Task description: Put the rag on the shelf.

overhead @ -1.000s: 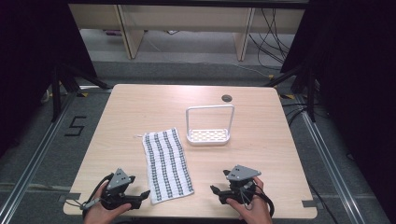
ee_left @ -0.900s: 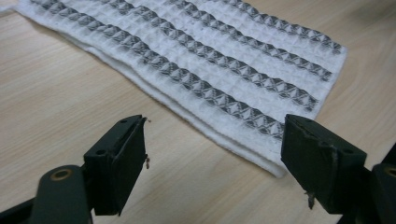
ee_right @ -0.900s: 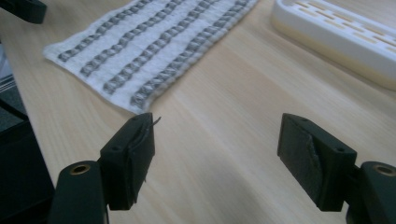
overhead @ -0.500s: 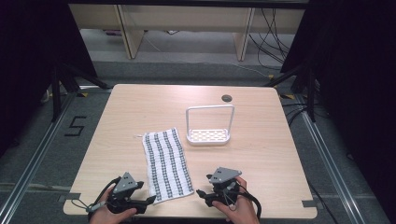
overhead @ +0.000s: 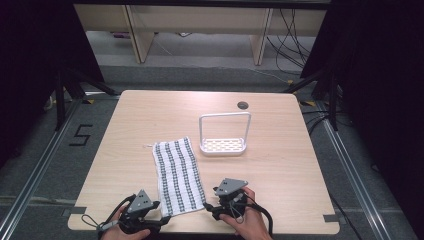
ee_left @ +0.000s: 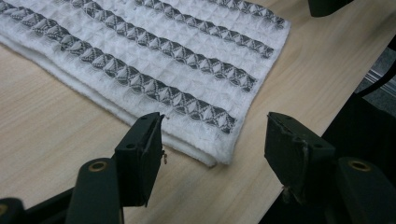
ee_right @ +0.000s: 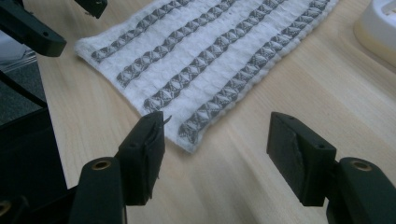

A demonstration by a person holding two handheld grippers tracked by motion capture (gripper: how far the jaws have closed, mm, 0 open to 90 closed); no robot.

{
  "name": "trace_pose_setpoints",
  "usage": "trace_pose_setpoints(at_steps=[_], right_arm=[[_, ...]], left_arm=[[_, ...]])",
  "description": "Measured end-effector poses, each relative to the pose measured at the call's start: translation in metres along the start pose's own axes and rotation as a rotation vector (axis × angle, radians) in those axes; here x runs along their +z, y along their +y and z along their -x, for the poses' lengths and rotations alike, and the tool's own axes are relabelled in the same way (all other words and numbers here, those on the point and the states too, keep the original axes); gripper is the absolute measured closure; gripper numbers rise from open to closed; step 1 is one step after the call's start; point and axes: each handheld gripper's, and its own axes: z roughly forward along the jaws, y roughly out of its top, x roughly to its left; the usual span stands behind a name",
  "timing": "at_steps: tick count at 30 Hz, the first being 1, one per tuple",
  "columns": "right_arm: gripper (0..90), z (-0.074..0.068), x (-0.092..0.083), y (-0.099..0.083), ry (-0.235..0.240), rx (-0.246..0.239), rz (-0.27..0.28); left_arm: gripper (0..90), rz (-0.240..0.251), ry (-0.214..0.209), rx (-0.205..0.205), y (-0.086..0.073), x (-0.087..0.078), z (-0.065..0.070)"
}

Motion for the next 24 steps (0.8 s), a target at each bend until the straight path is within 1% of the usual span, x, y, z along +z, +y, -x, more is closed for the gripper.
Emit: trace_pose_setpoints(at_steps=[1, 2, 3, 6, 7, 8, 9, 10, 11, 12, 13, 14, 15, 16, 17, 18, 19, 20, 21, 22, 23, 24], right_arm=[[38.5, 0.000, 0.001, 0.001, 0.009, -0.011, -0.015], [38.8, 0.000, 0.002, 0.002, 0.016, -0.019, -0.019], [39.0, 0.000, 0.003, 0.002, 0.010, -0.019, -0.020], [39.6, -0.002, 0.008, 0.004, 0.012, -0.022, -0.028], [40.0, -0.004, 0.010, 0.005, 0.018, -0.034, -0.036], [40.2, -0.004, 0.011, 0.004, 0.015, -0.044, -0.034], [40.2, -0.004, 0.011, 0.004, 0.015, -0.044, -0.034], [40.4, -0.006, 0.013, 0.005, 0.020, -0.041, -0.039], [40.9, -0.007, 0.014, 0.005, 0.014, -0.048, -0.042], [41.3, -0.007, 0.016, 0.005, 0.011, -0.058, -0.031], [42.0, -0.010, 0.018, 0.005, 0.016, -0.058, -0.038], [42.4, -0.010, 0.019, 0.005, 0.014, -0.060, -0.041], [43.3, -0.010, 0.019, 0.006, 0.021, -0.057, -0.052], [43.3, -0.010, 0.019, 0.006, 0.021, -0.057, -0.052], [43.8, -0.010, 0.021, 0.006, 0.022, -0.063, -0.053], [44.1, -0.010, 0.022, 0.006, 0.019, -0.055, -0.047], [45.0, -0.009, 0.022, 0.006, 0.015, -0.061, -0.060], [45.0, -0.009, 0.022, 0.006, 0.015, -0.061, -0.060], [45.4, -0.009, 0.023, 0.006, 0.021, -0.059, -0.047], [46.0, -0.009, 0.025, 0.006, 0.023, -0.056, -0.047], [47.1, -0.009, 0.025, 0.007, 0.028, -0.062, -0.066], [47.1, -0.009, 0.025, 0.007, 0.028, -0.062, -0.066]], left_arm=[[37.1, -0.001, -0.004, 0.005, 0.000, 0.000, 0.001], [37.4, -0.007, 0.001, 0.000, 0.000, 0.001, 0.001], [37.8, -0.010, -0.001, 0.019, 0.000, 0.001, 0.001], [39.1, -0.025, 0.012, 0.035, -0.001, 0.003, 0.001], [39.6, -0.023, 0.014, 0.042, -0.001, 0.004, 0.000], [40.2, -0.023, 0.014, 0.042, -0.001, 0.004, 0.000], [40.2, -0.025, 0.006, 0.033, -0.001, 0.004, 0.001], [40.8, -0.020, 0.009, 0.029, -0.002, 0.005, 0.001], [41.4, -0.032, 0.019, 0.045, -0.002, 0.005, -0.001], [41.8, -0.047, 0.017, 0.061, -0.002, 0.005, -0.002], [42.6, -0.038, 0.021, 0.039, -0.003, 0.006, -0.001], [43.0, -0.035, 0.014, 0.029, -0.003, 0.007, -0.001], [43.5, -0.039, 0.021, 0.052, -0.002, 0.008, -0.002], [44.1, -0.039, 0.021, 0.052, -0.002, 0.008, -0.002], [44.1, -0.051, 0.017, 0.067, -0.002, 0.007, -0.002], [44.6, -0.046, 0.014, 0.070, -0.002, 0.007, -0.002], [46.5, -0.045, 0.027, 0.071, -0.002, 0.008, -0.002], [46.5, -0.044, 0.024, 0.063, -0.002, 0.009, -0.001], [47.6, -0.051, 0.013, 0.074, -0.001, 0.009, -0.001], [48.4, -0.058, 0.025, 0.093, -0.001, 0.009, -0.001], [50.0, -0.055, 0.027, 0.082, -0.002, 0.011, 0.000], [50.0, -0.056, 0.029, 0.093, -0.001, 0.010, 0.000]])
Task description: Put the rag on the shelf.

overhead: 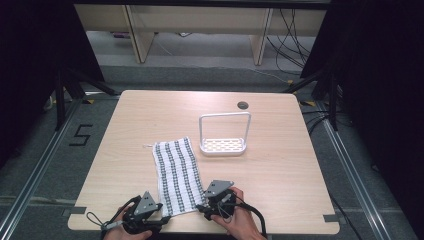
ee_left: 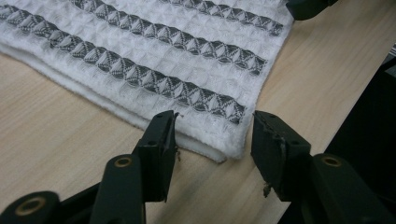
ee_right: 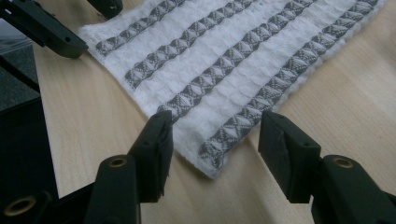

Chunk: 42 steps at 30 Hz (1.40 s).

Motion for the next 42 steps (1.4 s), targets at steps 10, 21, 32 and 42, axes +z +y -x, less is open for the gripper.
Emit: trace_pose_setpoints(at_steps=[10, 21, 32, 42], right_arm=[[61.5, -0.001, 0.007, 0.001, -0.017, 0.015, -0.009], [84.4, 0.000, 0.001, 0.007, 0.002, -0.004, 0.035], [84.9, 0.002, -0.014, 0.016, 0.008, -0.014, 0.086], [85.3, 0.010, -0.041, 0.038, -0.001, 0.001, 0.175]], left_arm=[[68.0, 0.010, 0.005, 0.041, 0.004, 0.003, 0.000], [85.3, 0.055, 0.010, 0.061, 0.008, -0.002, 0.003], [85.7, 0.123, 0.008, 0.052, 0.019, -0.016, -0.002], [85.8, 0.241, -0.014, 0.026, 0.051, -0.045, -0.003]])
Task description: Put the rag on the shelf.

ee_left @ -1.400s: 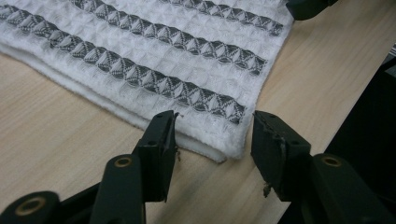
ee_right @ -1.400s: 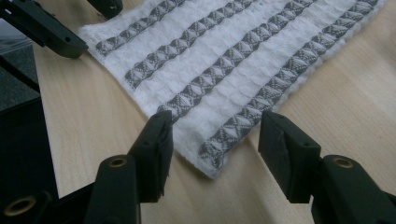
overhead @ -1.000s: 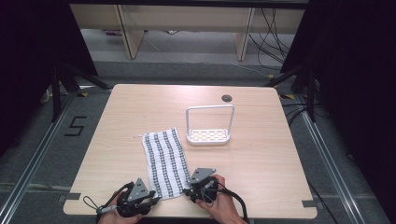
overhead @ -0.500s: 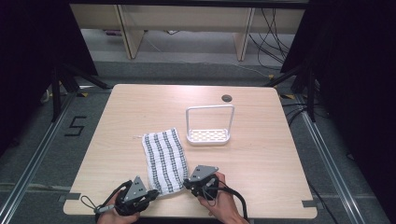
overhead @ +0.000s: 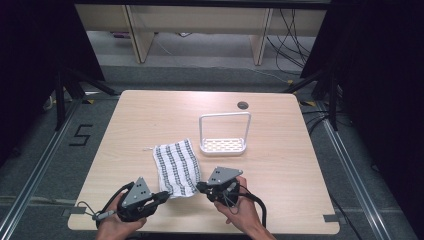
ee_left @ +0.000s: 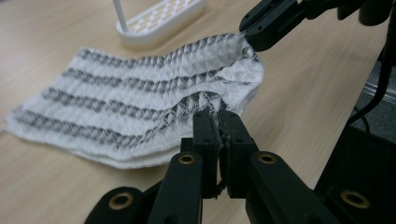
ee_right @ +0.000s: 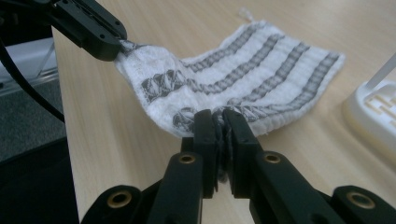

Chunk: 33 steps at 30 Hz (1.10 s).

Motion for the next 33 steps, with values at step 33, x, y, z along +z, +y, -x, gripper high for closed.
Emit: trace_pose_setpoints(at_steps=[33], right_arm=[[85.8, 0.031, -0.126, 0.112, -0.112, -0.056, 0.242]], left_arm=[[85.7, 0.140, -0.146, 0.051, 0.158, -0.027, -0.011]])
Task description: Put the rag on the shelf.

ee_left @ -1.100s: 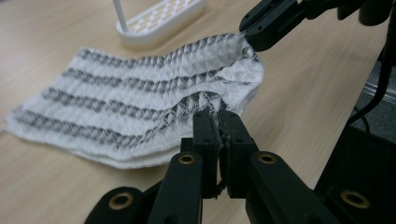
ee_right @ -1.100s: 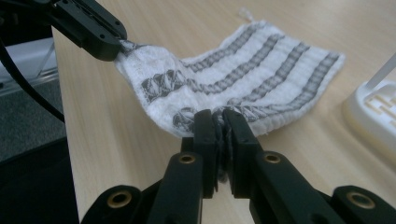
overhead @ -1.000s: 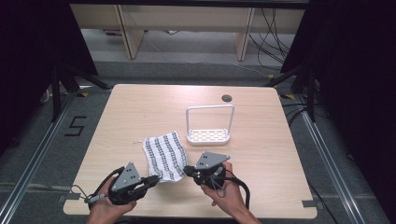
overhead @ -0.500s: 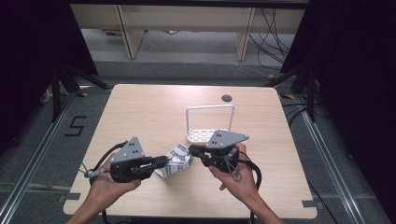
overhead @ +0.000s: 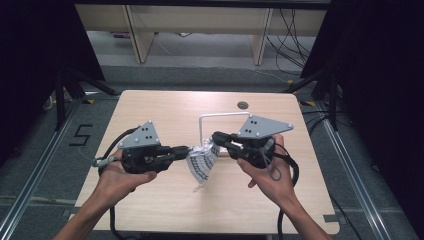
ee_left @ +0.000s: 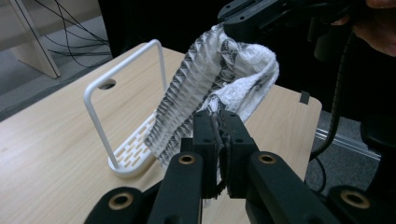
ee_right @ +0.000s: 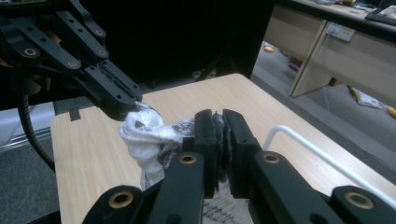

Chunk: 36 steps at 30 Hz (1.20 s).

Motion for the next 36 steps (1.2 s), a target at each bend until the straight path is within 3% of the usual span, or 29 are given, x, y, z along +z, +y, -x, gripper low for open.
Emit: trace_pose_setpoints(at_steps=[8, 14, 15, 23, 24, 25, 26, 28, 36], right_arm=[[85.8, 0.018, -0.012, 0.004, -0.035, 0.044, 0.026], [85.9, 0.033, -0.018, 0.002, -0.100, 0.064, 0.019], [85.9, 0.034, -0.018, 0.002, -0.087, 0.085, 0.018], [86.0, 0.043, -0.024, 0.006, -0.120, 0.097, -0.003], [86.0, 0.046, -0.024, 0.006, -0.124, 0.076, -0.001], [86.0, 0.046, -0.024, 0.007, -0.115, 0.101, 0.004], [85.9, 0.047, -0.025, 0.007, -0.137, 0.109, 0.002], [85.9, 0.051, -0.025, 0.008, -0.119, 0.115, -0.002], [85.9, 0.067, -0.025, 0.015, -0.148, 0.124, -0.002]], left_arm=[[85.7, 0.000, 0.026, 0.002, 0.028, 0.013, -0.015], [85.7, -0.003, 0.052, -0.016, 0.044, 0.028, -0.032], [85.7, -0.003, 0.052, -0.016, 0.044, 0.028, -0.032], [85.7, 0.013, 0.065, -0.037, 0.060, 0.039, -0.042], [85.7, 0.016, 0.065, -0.038, 0.062, 0.040, -0.043], [85.7, 0.017, 0.066, -0.037, 0.064, 0.040, -0.044], [85.7, 0.021, 0.071, -0.040, 0.066, 0.040, -0.044], [85.7, 0.031, 0.075, -0.045, 0.070, 0.041, -0.046], [85.7, 0.049, 0.100, -0.064, 0.087, 0.051, -0.056]])
